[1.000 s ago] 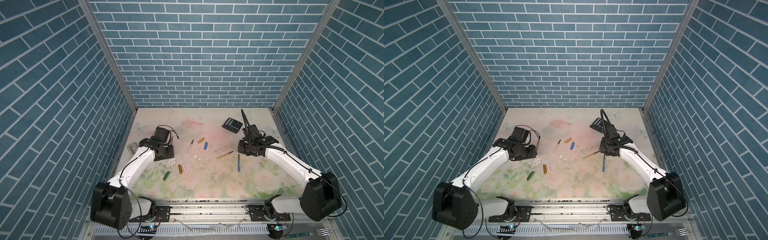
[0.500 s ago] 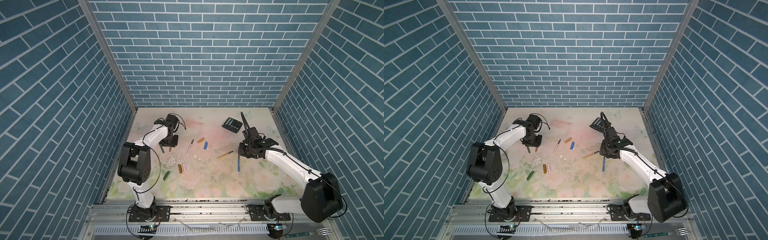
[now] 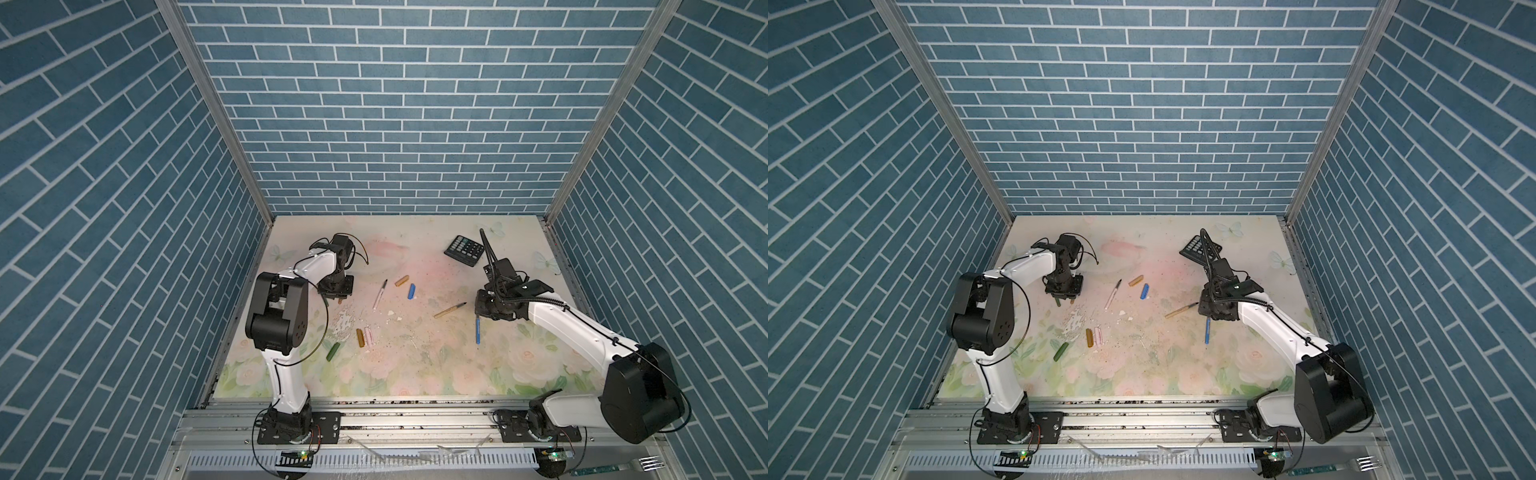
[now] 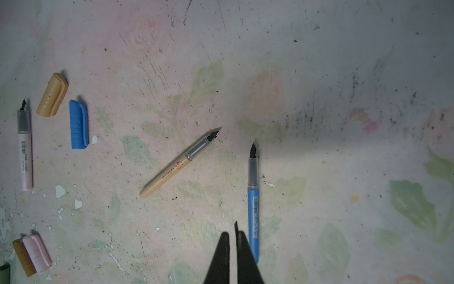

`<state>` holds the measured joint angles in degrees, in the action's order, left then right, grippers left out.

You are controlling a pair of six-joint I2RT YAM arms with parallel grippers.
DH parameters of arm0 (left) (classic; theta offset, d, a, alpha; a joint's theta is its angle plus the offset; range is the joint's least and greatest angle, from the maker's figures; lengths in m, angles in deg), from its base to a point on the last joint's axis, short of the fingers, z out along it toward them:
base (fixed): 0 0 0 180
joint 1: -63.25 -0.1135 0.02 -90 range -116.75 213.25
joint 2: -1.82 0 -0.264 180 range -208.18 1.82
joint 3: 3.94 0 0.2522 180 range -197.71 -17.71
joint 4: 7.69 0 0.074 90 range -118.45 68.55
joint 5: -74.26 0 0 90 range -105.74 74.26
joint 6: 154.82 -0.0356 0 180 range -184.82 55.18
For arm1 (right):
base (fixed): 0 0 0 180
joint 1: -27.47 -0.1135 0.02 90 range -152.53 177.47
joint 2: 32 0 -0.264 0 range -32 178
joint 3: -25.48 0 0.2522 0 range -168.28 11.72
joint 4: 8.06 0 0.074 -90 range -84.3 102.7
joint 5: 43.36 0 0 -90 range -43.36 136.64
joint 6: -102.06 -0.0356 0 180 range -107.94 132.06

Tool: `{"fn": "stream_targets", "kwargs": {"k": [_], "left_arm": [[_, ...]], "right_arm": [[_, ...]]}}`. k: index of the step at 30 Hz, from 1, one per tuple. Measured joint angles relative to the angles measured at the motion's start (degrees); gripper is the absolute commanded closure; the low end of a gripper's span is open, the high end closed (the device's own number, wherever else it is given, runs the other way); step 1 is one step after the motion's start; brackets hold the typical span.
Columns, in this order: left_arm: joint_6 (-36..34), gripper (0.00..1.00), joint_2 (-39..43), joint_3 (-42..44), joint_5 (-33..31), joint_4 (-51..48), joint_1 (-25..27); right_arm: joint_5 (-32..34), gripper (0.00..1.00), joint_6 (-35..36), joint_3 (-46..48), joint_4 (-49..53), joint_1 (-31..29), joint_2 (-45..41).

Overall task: Insert the pens into the pen caps
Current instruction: 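Lower the left gripper and grasp the orange pen near its end, then lift the orange pen with the left gripper while the right gripper moves toward it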

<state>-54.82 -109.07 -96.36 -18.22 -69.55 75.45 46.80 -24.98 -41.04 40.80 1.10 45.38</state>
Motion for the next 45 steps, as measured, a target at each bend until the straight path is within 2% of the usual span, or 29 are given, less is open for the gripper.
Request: {"fn": "stream_targets", "kwargs": {"k": [9, 32, 38, 45], "left_arm": [[-0.39, 0.74, -0.44, 0.46, 1.44, 2.49, -0.07], [1.09, 0.8, -2.71, 0.81, 0.17, 5.57, -0.24], [1.42, 0.89, -2.8, 0.81, 0.31, 5.77, -0.22], [1.53, 0.95, -2.78, 0.81, -0.48, 5.77, 0.52]], "right_arm": [[-0.24, 0.91, 0.0, 0.0, 0.0, -0.02, -0.26], [-0.52, 0.95, -0.04, 0.0, 0.02, -0.15, -2.97], [-0.92, 0.95, -0.09, -0.02, -0.07, -0.15, -2.97], [-1.07, 0.96, -0.2, -0.02, -0.04, -0.15, -2.97]]}}
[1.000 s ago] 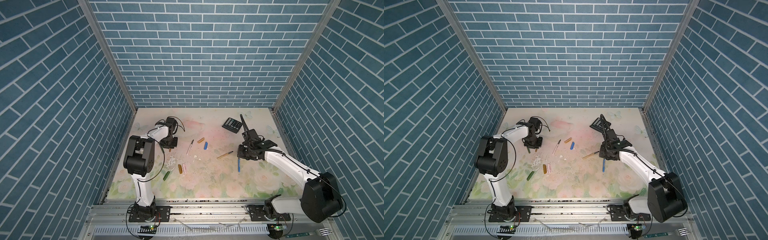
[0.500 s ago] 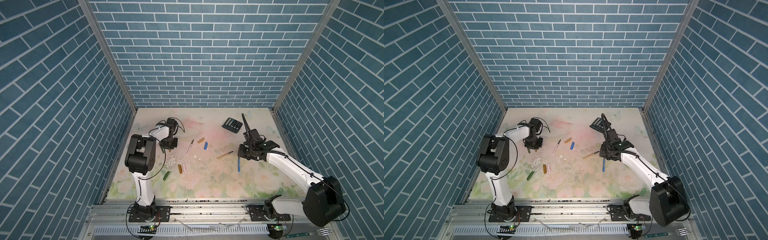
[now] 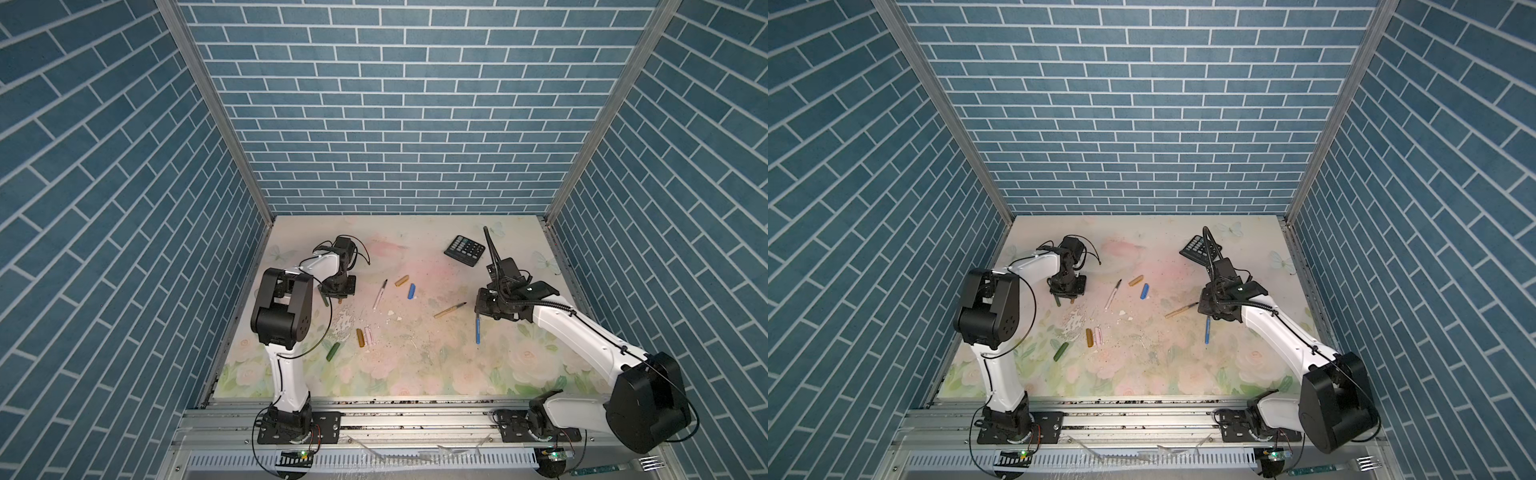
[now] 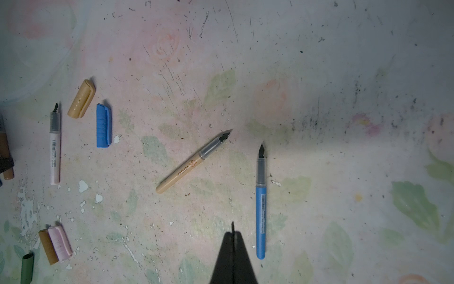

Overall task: Insert the pens into the pen caps
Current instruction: 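Lift the orange pen with the left gripper while the right gripper moves toward it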

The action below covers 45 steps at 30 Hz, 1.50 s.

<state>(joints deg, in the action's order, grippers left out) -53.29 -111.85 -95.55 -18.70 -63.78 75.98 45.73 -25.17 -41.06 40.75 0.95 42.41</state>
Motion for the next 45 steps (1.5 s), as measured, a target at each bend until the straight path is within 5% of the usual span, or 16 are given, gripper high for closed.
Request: {"fn": "stream_targets", "kwargs": {"k": [7, 13, 20, 27, 36, 45], "left_arm": [[-0.24, 0.99, 4.9, 2.29, 0.24, 0.83, 2.69], [-1.14, 1.0, 18.08, 6.6, 3.69, 5.62, 5.88], [-3.19, 1.0, 28.5, 11.89, 9.84, 12.57, 11.54], [-4.35, 1.0, 35.06, 16.06, 21.51, 19.15, 18.01], [-2.84, 1.0, 36.63, 17.7, 33.31, 24.85, 18.23], [-1.88, 1.0, 37.27, 17.79, 36.22, 26.67, 18.29]], "right_arm": [[-0.52, 0.89, -0.26, 0.02, -0.24, 0.0, -0.9], [-4.28, 0.86, -0.48, 1.36, -5.14, 0.0, -5.44], [-9.64, 0.8, -0.48, 1.09, -9.68, -0.74, -5.14], [-12.96, 0.62, -1.33, 0.22, -18.8, -6.62, -5.01], [-16.02, 0.51, -2.03, -7.37, -30.97, -12.07, -1.84], [-16.87, 0.51, -2.03, -10.93, -34.64, -15.63, 4.57]]}}
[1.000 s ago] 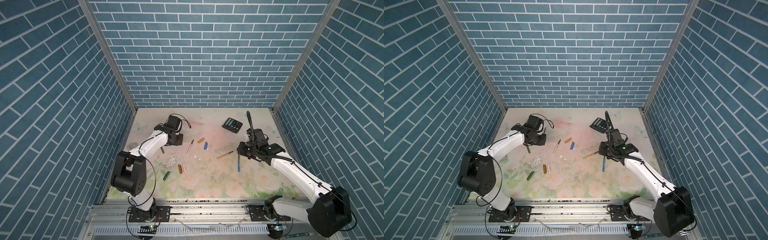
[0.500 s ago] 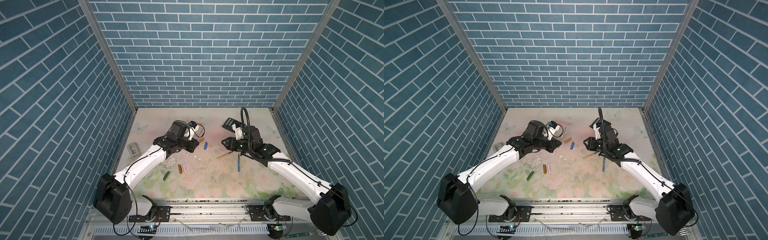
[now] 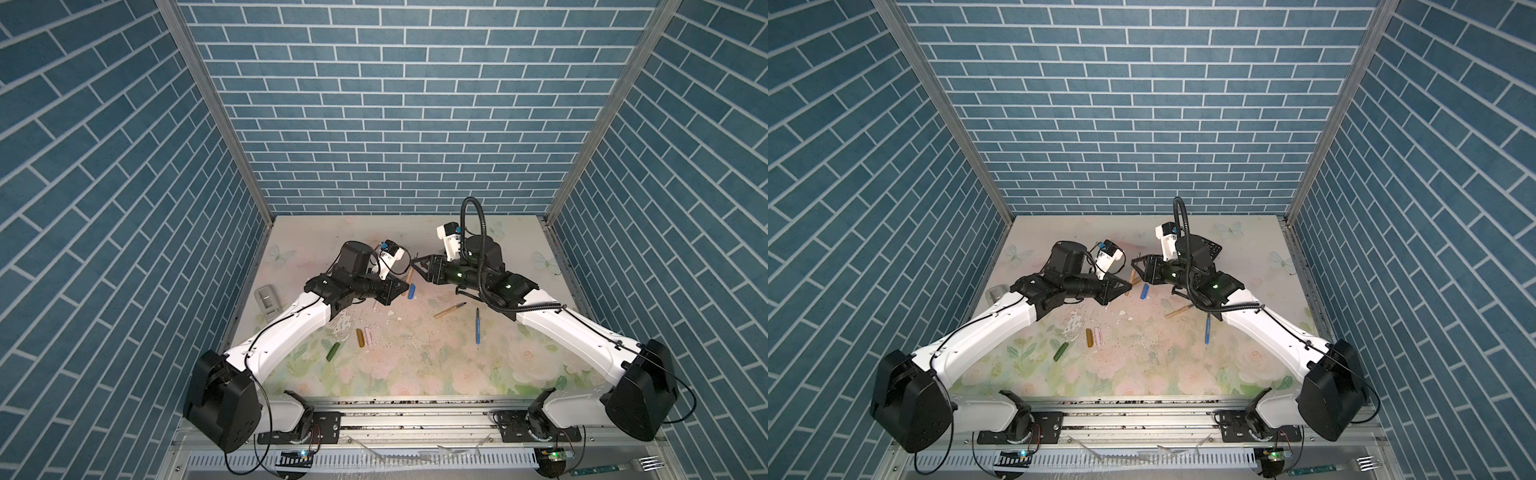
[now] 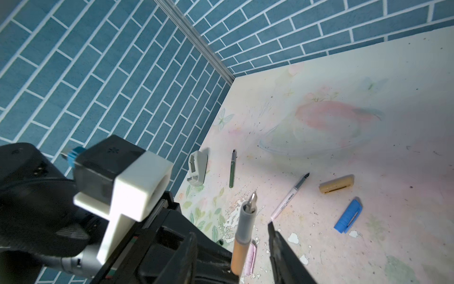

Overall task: Insert the pens into the pen caps
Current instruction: 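Lift the orange pen with the left gripper while the right gripper moves toward it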

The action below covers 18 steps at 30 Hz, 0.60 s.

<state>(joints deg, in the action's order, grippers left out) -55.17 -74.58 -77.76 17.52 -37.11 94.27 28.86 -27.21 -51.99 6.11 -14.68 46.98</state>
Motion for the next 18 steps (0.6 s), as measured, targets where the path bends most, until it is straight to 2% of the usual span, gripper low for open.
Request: {"fn": "stream_targets", "kwargs": {"k": [4, 8, 13, 15, 18], "left_arm": [[0.13, 1.0, 0.46, 0.42, 0.37, 0.46, 0.0], [0.61, 1.0, 0.66, 0.85, 1.05, 1.07, 0.0], [1.07, 1.0, 0.66, 0.92, 1.86, 1.7, 0.0], [1.11, 1.0, 0.66, 0.92, 2.03, 1.88, 0.0], [1.25, 1.0, 0.66, 0.94, 2.21, 1.88, 0.0]], "right_arm": [[0.52, 0.53, -0.02, 0.0, -0.02, -0.59, 0.74], [0.85, 0.62, -0.96, 0.0, -0.37, -0.7, 0.83], [0.83, 0.67, -1.92, 0.0, -1.79, -0.76, 1.84], [0.79, 0.72, -2.25, 0.0, -2.14, -0.79, 2.45], [0.63, 0.84, -2.91, 0.0, -2.23, -0.83, 2.99]]}}
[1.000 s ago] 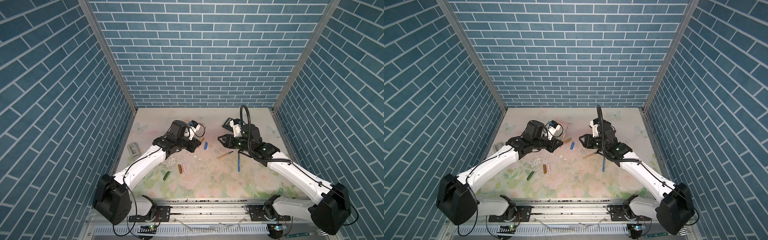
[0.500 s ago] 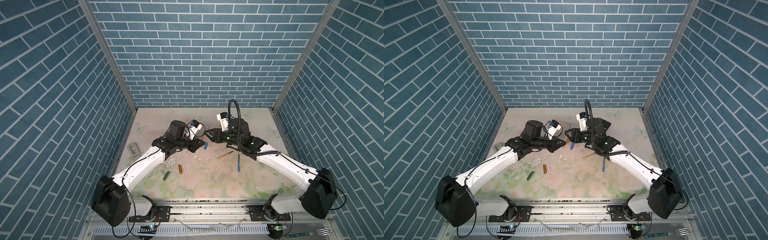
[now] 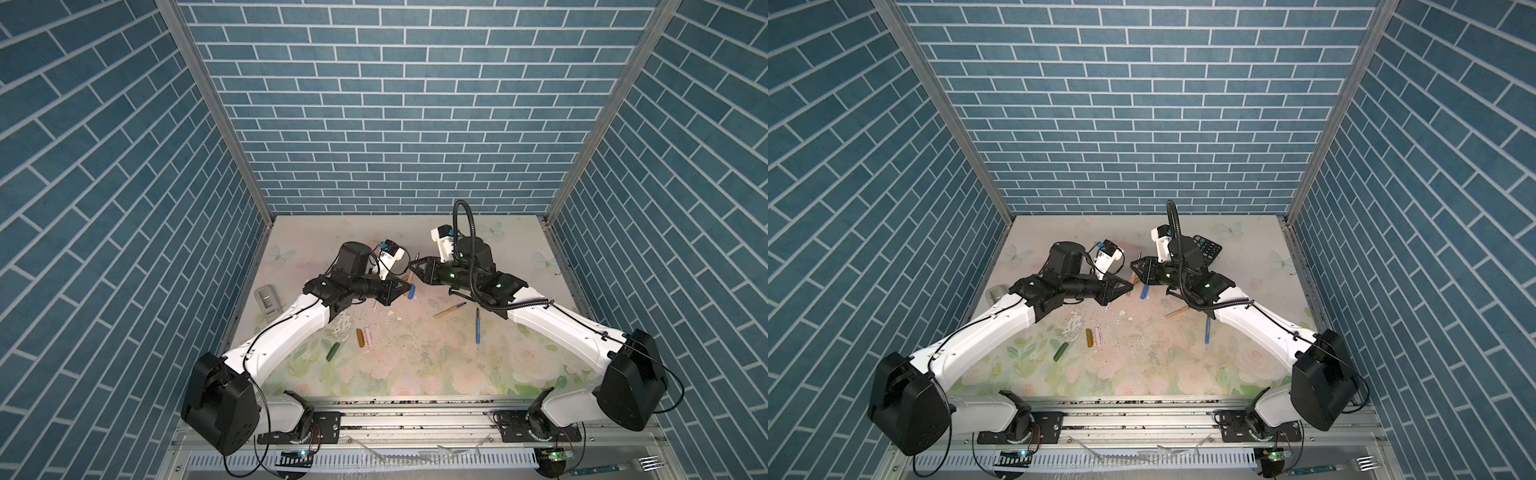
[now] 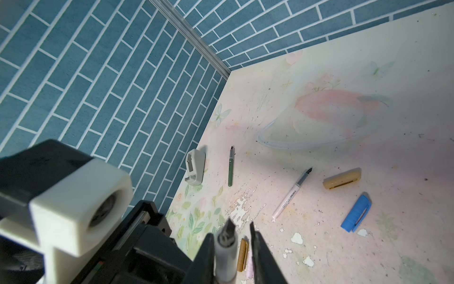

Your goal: Insert the pens into the pen caps

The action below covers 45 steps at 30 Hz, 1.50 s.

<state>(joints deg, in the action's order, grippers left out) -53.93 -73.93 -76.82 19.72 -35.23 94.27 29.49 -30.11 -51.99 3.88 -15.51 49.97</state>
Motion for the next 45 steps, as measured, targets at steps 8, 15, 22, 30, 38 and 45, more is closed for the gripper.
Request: {"fn": "stream_targets", "kwargs": {"k": [8, 15, 22, 30, 38, 45], "left_arm": [[0.76, 0.5, 0.0, 0.22, 0.33, 1.01, 0.0], [1.42, 0.48, 1.55, 4.17, 0.42, 4.72, 0.0], [1.77, 0.57, 2.78, 5.38, 0.85, 7.78, 0.0], [1.99, 0.67, 2.6, 5.38, 2.05, 8.57, 0.0], [2.4, 0.82, 2.23, 5.44, 1.84, 9.11, -0.02], [2.64, 0.94, 2.25, 6.19, 1.2, 10.27, -0.09]], "right_arm": [[0.09, 0.97, -0.94, 0.07, -1.49, -0.04, -0.04], [0.76, 0.97, -1.09, 0.79, -2.32, -0.04, -0.98], [0.72, 0.99, -1.29, 0.81, -3.13, -0.04, -1.07], [0.09, 1.0, -1.57, 0.81, -3.78, -0.09, -1.07], [-0.59, 1.0, -2.62, 1.36, -4.07, -0.11, -1.07], [-0.92, 1.0, -3.08, 1.84, -4.92, -0.09, -1.07]]}}
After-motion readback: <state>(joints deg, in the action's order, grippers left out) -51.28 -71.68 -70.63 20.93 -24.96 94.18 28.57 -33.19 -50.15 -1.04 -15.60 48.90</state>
